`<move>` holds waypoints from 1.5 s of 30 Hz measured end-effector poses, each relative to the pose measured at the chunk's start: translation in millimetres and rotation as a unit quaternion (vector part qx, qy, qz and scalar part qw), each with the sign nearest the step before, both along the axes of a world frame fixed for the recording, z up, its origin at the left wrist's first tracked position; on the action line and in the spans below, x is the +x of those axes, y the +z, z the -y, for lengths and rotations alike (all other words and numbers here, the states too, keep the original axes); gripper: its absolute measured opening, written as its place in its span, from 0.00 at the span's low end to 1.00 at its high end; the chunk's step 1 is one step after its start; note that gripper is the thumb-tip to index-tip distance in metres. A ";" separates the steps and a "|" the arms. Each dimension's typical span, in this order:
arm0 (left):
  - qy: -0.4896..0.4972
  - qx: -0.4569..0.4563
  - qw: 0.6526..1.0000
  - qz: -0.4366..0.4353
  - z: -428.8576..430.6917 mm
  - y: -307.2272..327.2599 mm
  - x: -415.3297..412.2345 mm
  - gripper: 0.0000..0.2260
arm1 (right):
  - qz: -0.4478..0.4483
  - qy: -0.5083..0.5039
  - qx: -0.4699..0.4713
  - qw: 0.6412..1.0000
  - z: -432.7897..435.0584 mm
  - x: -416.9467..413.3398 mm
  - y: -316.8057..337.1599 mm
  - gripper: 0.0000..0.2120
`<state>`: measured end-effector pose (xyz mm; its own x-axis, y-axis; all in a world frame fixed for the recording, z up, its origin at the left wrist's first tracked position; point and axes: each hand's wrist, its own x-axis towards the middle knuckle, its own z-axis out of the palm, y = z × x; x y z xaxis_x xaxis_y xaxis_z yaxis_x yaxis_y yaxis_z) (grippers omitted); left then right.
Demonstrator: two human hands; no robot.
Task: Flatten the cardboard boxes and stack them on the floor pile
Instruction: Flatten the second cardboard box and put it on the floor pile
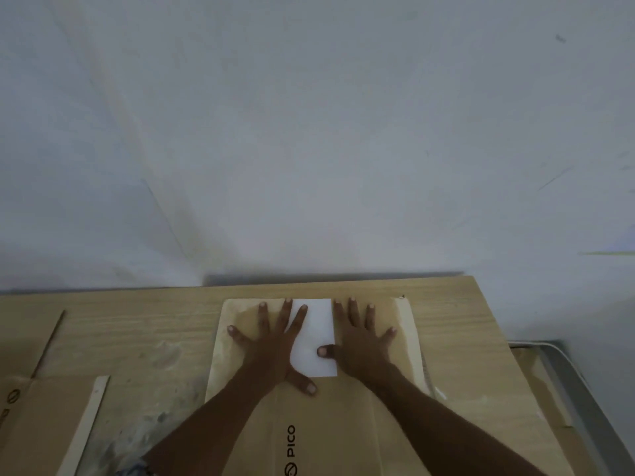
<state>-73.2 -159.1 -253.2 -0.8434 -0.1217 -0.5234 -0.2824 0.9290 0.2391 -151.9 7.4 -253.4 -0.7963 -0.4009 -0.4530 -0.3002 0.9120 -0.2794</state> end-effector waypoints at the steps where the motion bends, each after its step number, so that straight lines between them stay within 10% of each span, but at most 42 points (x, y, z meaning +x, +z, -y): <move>1: 0.000 0.001 1.000 -0.005 2.1 -1.1 -5.0 0.70 | -0.020 -0.005 -0.004 1.000 0.8 2.0 -3.4 0.48; 17: 0.044 0.006 0.999 0.027 -6.2 -0.6 -30.7 0.65 | 0.028 0.003 0.019 0.999 15.5 -47.4 -2.3 0.60; 26: 0.073 -0.010 0.997 0.019 -9.4 -2.3 -32.1 0.66 | -0.166 -0.006 0.009 0.986 -48.5 80.5 -32.0 0.37; 34: 0.070 -0.085 0.983 -0.148 -64.0 -32.5 84.7 0.32 | -0.152 0.022 0.047 0.987 -55.0 79.3 -32.4 0.37; 45: 0.030 -0.124 0.973 -0.191 -76.2 -35.9 118.8 0.30 | -0.130 0.046 0.022 0.990 -94.8 192.9 -29.5 0.34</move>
<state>45.6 -82.9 -289.1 -0.9584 -0.2584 -0.1209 -0.2715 0.9564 0.1079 41.0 102.1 -282.9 -0.8493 -0.4614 -0.2564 -0.4391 0.8872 -0.1421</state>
